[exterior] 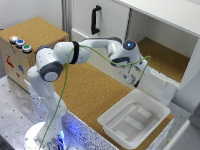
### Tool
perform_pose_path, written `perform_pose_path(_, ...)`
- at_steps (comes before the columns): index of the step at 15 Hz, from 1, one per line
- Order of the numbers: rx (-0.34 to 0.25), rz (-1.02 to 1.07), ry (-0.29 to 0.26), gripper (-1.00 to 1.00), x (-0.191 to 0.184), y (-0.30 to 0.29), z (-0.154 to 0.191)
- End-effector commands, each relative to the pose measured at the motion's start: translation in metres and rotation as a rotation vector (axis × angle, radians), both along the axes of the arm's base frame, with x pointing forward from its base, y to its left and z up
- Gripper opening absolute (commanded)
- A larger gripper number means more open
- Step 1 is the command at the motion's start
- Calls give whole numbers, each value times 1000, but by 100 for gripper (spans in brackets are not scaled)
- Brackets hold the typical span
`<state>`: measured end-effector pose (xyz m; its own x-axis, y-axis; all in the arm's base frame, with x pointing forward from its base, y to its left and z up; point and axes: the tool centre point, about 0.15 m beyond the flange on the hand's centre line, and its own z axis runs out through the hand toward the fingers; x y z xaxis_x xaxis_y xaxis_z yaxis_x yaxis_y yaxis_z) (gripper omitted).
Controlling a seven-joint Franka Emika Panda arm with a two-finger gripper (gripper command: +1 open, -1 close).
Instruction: Put the yellow block inside the right cabinet
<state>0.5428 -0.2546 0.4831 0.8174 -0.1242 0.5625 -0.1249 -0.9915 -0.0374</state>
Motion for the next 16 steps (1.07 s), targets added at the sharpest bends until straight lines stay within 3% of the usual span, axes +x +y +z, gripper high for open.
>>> perform_pose_path(1, -38, -10, 93, -100, 65, 17, 4)
perform_pose_path(8, -43, 41, 105, -100, 121, 3, -15)
perform_pose_path(12, -57, 76, 128, -100, 130, 0, -21)
perform_pose_path(13, -65, 77, 125, 100, 127, 1, -22)
perform_pose_path(16, -51, 68, 105, 100, 115, 1, -16)
